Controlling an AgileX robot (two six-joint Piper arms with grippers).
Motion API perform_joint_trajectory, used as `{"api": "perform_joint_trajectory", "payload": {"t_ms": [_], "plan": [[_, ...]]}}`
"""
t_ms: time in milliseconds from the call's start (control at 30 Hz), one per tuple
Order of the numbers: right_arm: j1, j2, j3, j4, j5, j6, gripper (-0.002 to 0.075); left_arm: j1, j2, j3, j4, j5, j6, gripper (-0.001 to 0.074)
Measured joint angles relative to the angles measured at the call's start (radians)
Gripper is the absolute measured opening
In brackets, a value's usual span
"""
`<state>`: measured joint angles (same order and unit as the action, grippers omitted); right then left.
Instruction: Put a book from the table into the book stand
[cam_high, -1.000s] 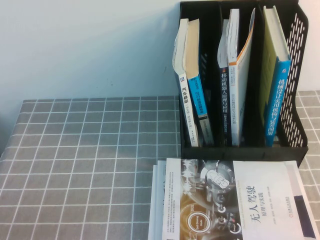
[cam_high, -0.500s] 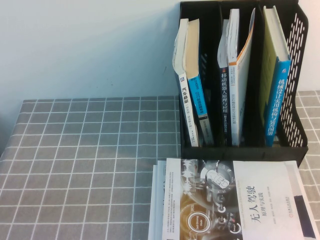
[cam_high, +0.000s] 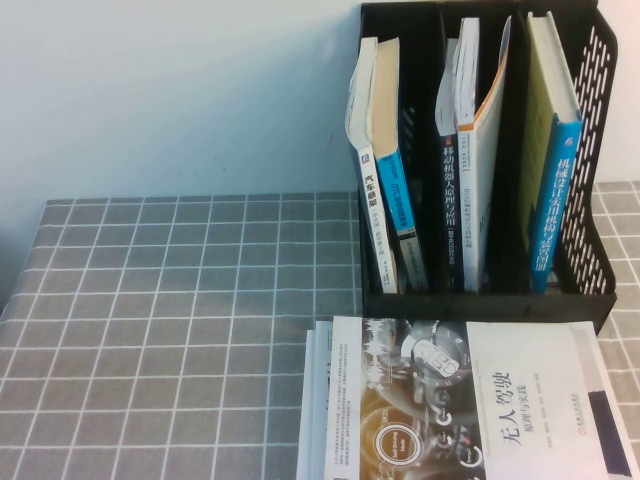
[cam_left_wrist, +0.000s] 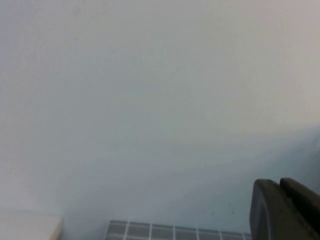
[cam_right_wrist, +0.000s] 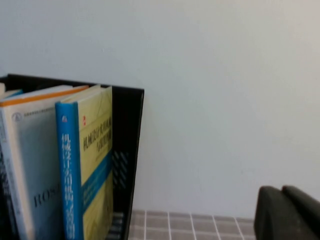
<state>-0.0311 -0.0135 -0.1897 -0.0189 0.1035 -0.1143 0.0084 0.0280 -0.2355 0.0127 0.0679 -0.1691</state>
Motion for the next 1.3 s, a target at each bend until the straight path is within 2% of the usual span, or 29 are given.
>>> {"api": "perform_joint_trajectory", "payload": {"t_ms": [200,300,400,500,633,733,833,967,1300], "plan": [[0.000,0.111,-0.219,0.056,0.428,-0.007,-0.0003,0.000,0.229,-0.199,-0.189,0.303,-0.054,-0.0001],[0.000,0.236,-0.267,0.173,0.552,-0.040,-0.0003,0.000,0.373,-0.259,-0.329,0.435,0.021,-0.0001],[0.000,0.374,-0.275,0.309,0.603,-0.158,-0.0003,0.000,0.513,-0.272,-0.514,0.500,0.169,-0.0001],[0.000,0.531,-0.277,0.425,0.616,-0.285,-0.0003,0.000,0.642,-0.271,-0.798,0.546,0.389,-0.0001],[0.000,0.776,-0.277,0.559,0.615,-0.451,-0.0003,0.000,0.796,-0.274,-1.269,0.646,0.767,-0.0001],[0.000,0.950,-0.279,0.654,0.572,-0.568,-0.0003,0.000,0.903,-0.275,-1.474,0.667,0.931,-0.0001],[0.000,1.116,-0.291,0.747,0.507,-0.663,-0.0003,0.000,1.005,-0.277,-1.553,0.638,1.007,-0.0001],[0.000,1.294,-0.335,0.870,0.467,-0.786,-0.0003,0.000,1.102,-0.279,-1.562,0.655,1.052,-0.0001],[0.000,1.486,-0.356,0.918,0.392,-0.851,-0.0003,0.000,1.228,-0.279,-1.605,0.749,1.110,-0.0001]]}}
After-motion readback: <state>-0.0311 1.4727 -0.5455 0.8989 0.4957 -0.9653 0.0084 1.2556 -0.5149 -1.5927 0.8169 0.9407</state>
